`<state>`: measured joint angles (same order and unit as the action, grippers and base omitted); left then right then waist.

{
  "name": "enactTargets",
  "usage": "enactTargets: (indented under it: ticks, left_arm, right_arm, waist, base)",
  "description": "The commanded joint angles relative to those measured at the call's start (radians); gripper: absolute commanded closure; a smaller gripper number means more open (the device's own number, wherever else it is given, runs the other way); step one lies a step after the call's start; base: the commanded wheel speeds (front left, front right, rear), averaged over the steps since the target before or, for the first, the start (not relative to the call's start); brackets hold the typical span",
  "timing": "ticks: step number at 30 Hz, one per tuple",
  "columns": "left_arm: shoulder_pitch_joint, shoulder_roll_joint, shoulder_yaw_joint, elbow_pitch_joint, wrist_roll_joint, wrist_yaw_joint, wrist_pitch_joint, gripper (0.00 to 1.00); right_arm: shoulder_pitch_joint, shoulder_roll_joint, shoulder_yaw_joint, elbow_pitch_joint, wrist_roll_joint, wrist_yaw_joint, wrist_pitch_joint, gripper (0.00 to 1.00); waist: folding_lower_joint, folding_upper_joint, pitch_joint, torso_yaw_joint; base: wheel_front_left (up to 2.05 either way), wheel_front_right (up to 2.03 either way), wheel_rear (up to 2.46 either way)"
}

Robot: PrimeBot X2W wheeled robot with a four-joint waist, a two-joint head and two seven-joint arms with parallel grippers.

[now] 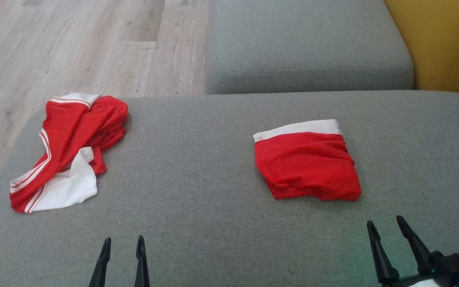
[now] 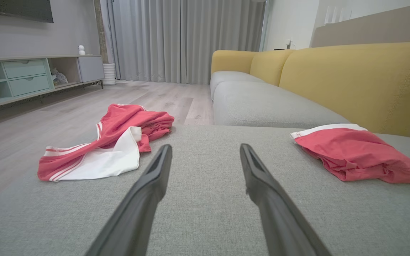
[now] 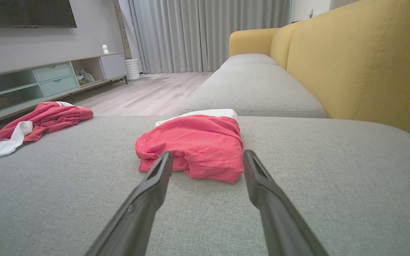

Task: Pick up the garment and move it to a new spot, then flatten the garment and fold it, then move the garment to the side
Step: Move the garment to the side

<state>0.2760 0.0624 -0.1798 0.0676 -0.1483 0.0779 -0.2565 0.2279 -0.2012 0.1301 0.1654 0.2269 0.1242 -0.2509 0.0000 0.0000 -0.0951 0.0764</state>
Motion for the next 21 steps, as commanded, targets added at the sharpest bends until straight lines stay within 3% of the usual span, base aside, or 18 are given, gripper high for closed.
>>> enactTargets:
  ticks: [1, 9, 15, 21]
  left_arm:
    - [-0.040, -0.010, 0.033, -0.025, 0.013, -0.005, -0.005, 0.00]
    - [-0.070, -0.012, 0.022, -0.048, 0.015, -0.011, -0.005, 0.00]
    - [-0.105, -0.012, -0.002, -0.045, -0.001, -0.012, -0.005, 0.00]
    - [-0.162, -0.012, -0.025, -0.045, 0.005, -0.009, -0.005, 0.00]
  right_arm:
    - [-0.050, -0.015, 0.013, -0.028, -0.012, 0.007, -0.011, 0.00]
    - [-0.142, -0.028, -0.009, 0.027, -0.045, 0.007, -0.011, 0.00]
    - [-0.291, -0.017, -0.090, 0.165, -0.060, 0.007, -0.004, 0.00]
    - [-0.487, -0.004, -0.115, 0.338, -0.021, 0.007, 0.137, 0.00]
  waist:
    - [0.0000, 0.0000, 0.008, 0.005]
    - [0.0000, 0.0000, 0.082, 0.028]
    - [0.0000, 0.0000, 0.150, 0.045]
    - [0.0000, 0.0000, 0.212, 0.060]
  base:
    - [0.00, 0.00, 0.00]
    - [0.00, 0.00, 0.00]
    - [0.00, 0.00, 0.00]
    - [0.00, 0.00, 0.00]
